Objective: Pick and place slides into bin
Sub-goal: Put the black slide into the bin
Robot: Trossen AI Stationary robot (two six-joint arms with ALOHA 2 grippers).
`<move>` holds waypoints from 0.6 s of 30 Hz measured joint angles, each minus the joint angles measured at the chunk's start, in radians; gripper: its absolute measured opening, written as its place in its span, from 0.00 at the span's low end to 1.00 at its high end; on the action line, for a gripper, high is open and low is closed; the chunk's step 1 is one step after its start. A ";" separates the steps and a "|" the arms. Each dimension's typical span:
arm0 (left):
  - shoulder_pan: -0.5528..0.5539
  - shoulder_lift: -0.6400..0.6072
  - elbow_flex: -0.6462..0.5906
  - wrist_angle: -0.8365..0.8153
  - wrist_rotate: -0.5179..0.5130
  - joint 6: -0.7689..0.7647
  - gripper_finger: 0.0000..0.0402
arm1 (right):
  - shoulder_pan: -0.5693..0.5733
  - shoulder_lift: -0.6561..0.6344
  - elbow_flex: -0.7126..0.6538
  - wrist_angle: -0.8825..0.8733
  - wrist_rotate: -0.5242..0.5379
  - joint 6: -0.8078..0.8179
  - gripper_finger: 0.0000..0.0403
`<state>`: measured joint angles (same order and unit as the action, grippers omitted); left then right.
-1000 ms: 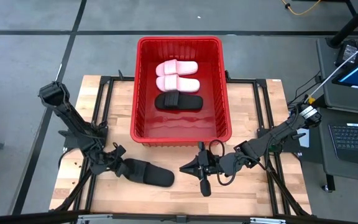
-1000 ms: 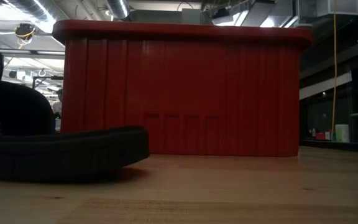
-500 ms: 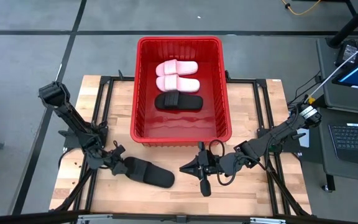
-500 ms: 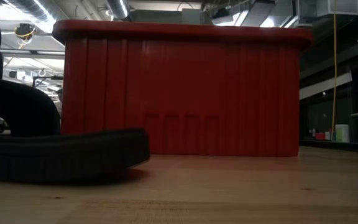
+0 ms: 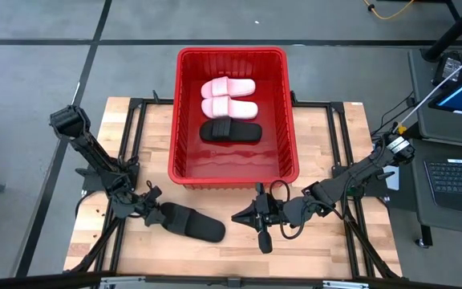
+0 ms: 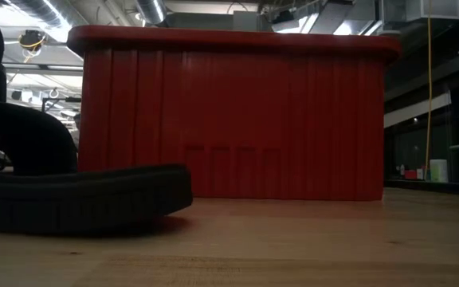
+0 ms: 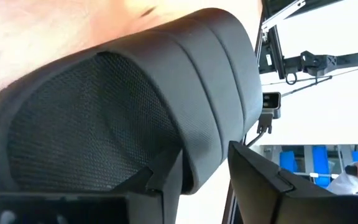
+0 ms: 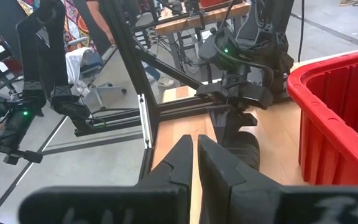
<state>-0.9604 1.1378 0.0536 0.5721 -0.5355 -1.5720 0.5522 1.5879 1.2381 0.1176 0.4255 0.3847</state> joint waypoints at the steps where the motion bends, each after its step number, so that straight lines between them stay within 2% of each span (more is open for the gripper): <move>1: 0.000 0.000 0.000 0.000 -0.003 0.000 0.29 | 0.000 0.000 0.000 0.002 0.000 0.000 0.07; 12: 0.000 0.000 0.001 0.001 -0.032 0.021 0.04 | 0.000 0.000 0.000 0.014 0.000 -0.003 0.07; 18: 0.000 -0.001 0.002 0.054 -0.048 0.056 0.01 | 0.000 0.000 0.000 0.014 0.000 -0.003 0.07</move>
<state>-0.9604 1.1370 0.0551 0.6261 -0.5833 -1.5164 0.5521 1.5883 1.2385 0.1318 0.4255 0.3813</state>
